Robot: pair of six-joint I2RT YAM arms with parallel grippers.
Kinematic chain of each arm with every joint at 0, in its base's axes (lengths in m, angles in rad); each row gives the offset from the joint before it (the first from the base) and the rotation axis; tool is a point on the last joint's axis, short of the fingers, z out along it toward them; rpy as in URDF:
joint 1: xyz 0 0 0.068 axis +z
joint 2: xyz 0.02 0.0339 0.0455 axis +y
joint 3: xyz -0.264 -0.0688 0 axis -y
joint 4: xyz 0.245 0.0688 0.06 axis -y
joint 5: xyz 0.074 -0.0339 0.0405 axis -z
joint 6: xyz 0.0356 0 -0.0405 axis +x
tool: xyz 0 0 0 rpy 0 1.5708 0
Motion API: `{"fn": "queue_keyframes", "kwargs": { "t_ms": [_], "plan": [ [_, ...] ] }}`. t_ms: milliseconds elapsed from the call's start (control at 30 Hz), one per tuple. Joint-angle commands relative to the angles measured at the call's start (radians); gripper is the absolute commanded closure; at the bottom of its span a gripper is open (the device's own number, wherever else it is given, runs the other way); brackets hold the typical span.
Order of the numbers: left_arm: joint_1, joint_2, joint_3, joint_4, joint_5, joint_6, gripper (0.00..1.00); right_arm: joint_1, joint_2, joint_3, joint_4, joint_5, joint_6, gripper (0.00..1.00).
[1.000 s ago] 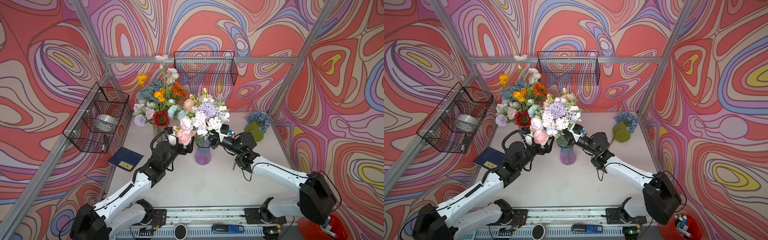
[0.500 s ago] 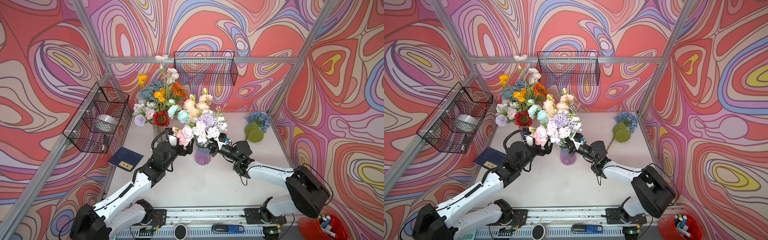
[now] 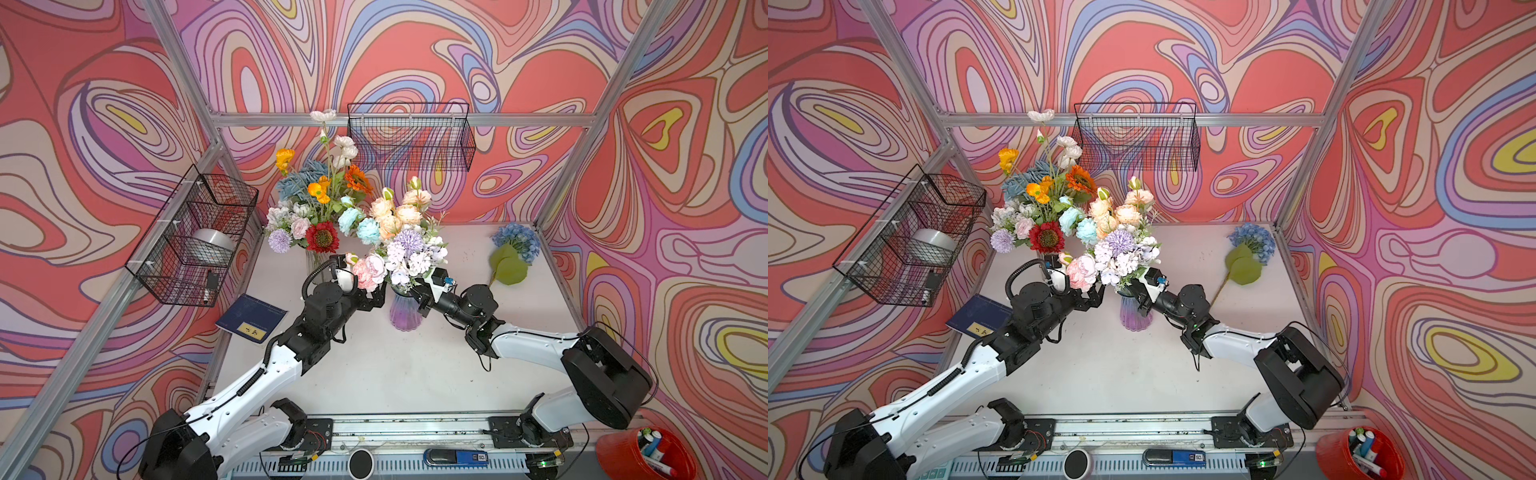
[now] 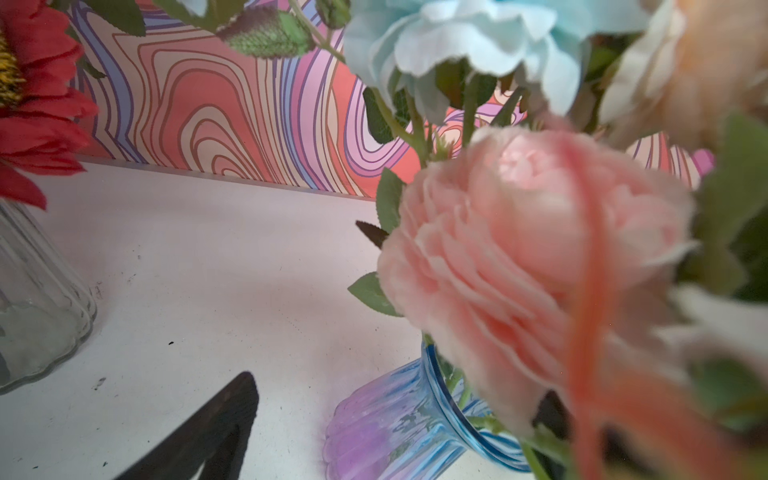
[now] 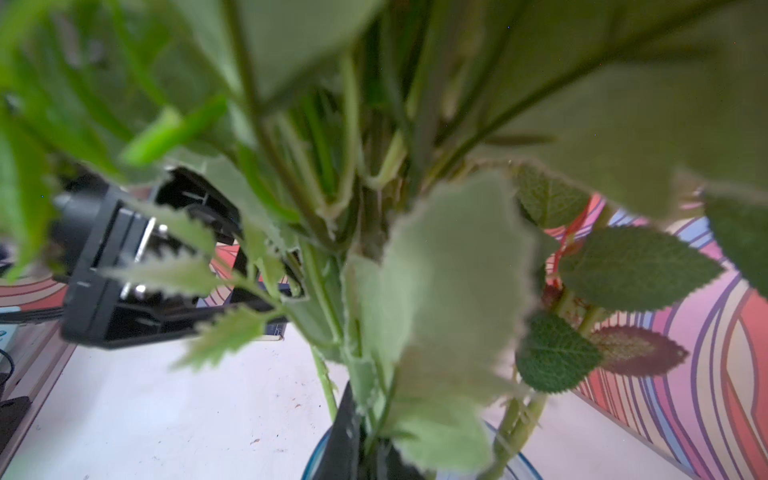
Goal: Arrange the flowers into the vase
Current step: 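Carry the white-lilac bunch to the blue-purple vase and insert its stems, then open the right gripper and draw it back toward the blue hydrangea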
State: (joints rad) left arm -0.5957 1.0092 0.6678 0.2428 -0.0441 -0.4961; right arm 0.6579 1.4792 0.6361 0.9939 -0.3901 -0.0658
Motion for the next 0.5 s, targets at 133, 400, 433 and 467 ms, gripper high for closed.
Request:
{"fn": "queue_keyframes", "kwargs": {
  "t_ms": [133,400,433,467],
  "plan": [
    [-0.003,-0.02,0.026,-0.012,-0.008,0.021,0.0,0.005,-0.063,0.005,-0.141,0.024,-0.002,0.68],
    [-0.003,-0.029,0.023,-0.017,-0.008,0.021,0.0,0.005,-0.118,0.022,-0.285,0.026,-0.007,0.54],
    [-0.003,-0.032,0.021,-0.017,-0.009,0.022,0.0,0.005,-0.13,0.023,-0.318,0.029,-0.009,0.53],
    [-0.003,-0.033,0.02,-0.017,-0.012,0.022,0.0,0.005,-0.14,0.02,-0.337,0.032,-0.014,0.53]
  ]
}}
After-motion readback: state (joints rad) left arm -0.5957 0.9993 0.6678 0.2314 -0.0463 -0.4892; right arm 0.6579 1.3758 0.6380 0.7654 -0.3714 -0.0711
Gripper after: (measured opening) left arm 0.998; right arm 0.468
